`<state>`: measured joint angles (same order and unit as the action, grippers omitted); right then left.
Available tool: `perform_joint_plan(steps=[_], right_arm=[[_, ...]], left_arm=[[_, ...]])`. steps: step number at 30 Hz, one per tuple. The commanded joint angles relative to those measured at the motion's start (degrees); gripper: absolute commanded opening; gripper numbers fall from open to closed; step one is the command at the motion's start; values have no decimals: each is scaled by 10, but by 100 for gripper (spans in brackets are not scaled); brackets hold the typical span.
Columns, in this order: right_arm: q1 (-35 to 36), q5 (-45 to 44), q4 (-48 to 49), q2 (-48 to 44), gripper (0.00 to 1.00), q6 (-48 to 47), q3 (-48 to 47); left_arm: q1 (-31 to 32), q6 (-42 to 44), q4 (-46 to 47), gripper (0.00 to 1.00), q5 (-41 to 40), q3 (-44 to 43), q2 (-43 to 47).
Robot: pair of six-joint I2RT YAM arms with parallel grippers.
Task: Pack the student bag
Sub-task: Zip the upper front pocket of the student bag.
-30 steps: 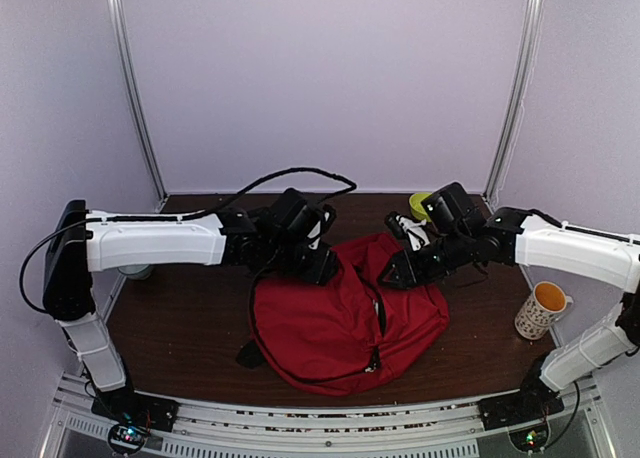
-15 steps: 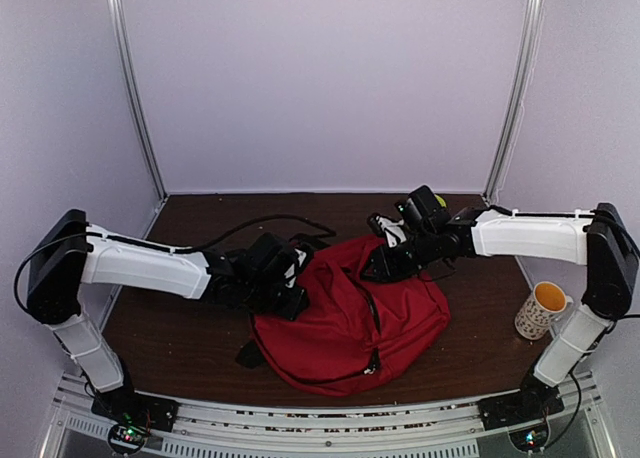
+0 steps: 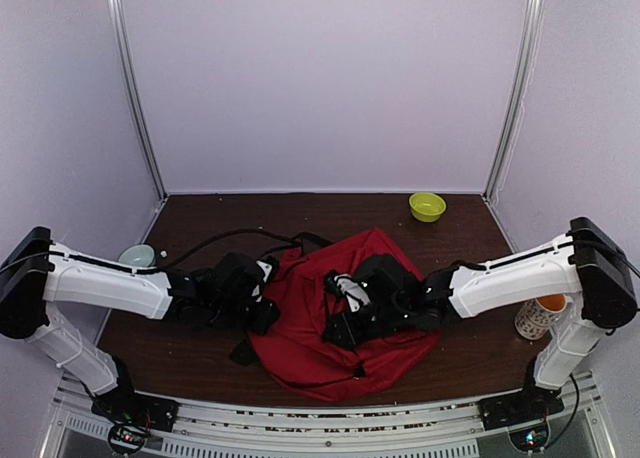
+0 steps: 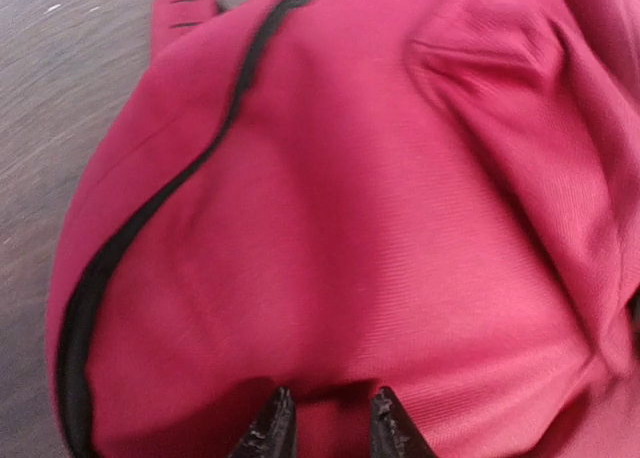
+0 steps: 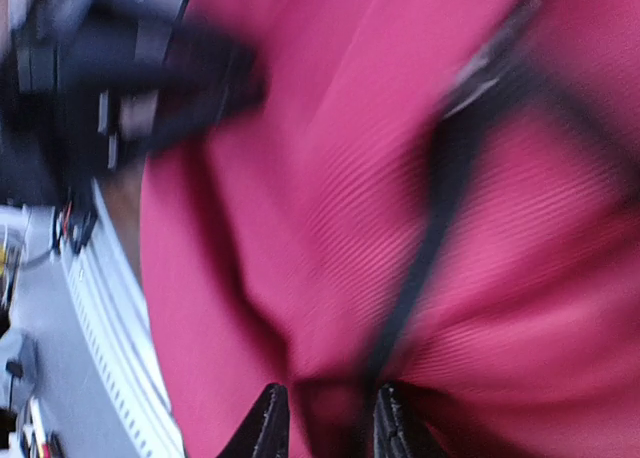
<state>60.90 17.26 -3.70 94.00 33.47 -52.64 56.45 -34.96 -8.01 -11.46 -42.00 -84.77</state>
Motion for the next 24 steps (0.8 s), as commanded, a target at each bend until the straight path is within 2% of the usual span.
perform_joint_plan(steps=[1, 6, 12, 16, 18, 24], right_arm=[[66, 29, 11, 54, 30, 63, -12], [66, -14, -71, 9, 29, 6, -54], [1, -24, -178, -113, 32, -122, -65], [-31, -67, -236, -122, 37, -186, -94], [-61, -63, -230, -108, 41, -191, -99], [-111, 21, -218, -35, 43, -206, -152]], left_arm=[[-43, -16, -144, 27, -54, 45, 7], [-60, 15, -164, 27, -60, 34, 56], [-60, 31, -141, 26, -27, 3, 80], [-60, 33, -141, 28, 8, -46, 89], [-60, 32, -143, 32, 30, -75, 85], [-60, 16, -158, 62, 85, -186, 29]])
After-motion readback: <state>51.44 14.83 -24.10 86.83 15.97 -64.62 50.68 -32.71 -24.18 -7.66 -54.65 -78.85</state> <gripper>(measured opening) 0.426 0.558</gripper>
